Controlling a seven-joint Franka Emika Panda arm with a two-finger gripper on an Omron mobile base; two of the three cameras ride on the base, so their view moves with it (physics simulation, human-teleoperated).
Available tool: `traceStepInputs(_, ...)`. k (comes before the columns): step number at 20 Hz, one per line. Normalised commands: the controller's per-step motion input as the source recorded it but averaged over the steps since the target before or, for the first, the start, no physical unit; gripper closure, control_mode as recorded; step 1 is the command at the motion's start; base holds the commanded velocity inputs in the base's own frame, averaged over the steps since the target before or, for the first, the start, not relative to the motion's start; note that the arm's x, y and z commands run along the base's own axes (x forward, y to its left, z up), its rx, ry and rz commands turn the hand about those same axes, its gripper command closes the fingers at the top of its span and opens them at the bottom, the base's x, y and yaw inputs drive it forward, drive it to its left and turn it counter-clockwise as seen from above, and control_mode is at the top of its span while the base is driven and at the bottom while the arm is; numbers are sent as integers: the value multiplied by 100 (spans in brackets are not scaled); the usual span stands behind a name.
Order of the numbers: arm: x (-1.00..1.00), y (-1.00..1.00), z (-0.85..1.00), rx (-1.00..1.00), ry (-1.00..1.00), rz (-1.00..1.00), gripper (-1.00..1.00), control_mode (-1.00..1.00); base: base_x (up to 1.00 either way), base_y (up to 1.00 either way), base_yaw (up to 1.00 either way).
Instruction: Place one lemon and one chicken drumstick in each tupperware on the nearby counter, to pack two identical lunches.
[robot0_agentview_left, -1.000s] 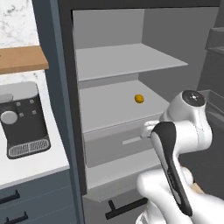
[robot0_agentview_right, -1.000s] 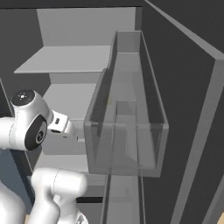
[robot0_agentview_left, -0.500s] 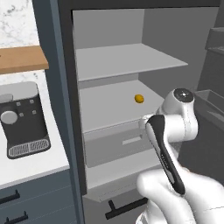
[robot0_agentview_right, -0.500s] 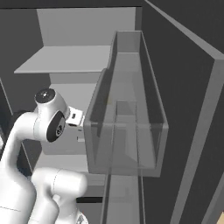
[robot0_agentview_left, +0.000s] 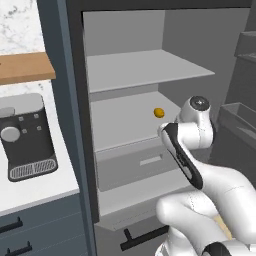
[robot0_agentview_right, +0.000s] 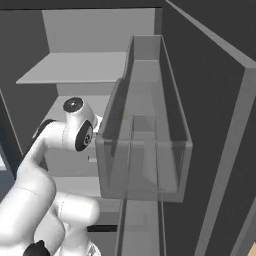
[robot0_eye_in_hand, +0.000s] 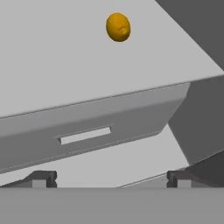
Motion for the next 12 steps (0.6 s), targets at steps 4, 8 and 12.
traceStepInputs(4, 84, -19, -7, 0, 0, 0, -100, -100, 0, 0, 0)
traceStepInputs(8, 80, -28, -8, 0, 0, 0, -100, -100, 0, 0, 0)
traceStepInputs(12, 81, -2, -27, 0, 0, 0, -100, -100, 0, 0, 0)
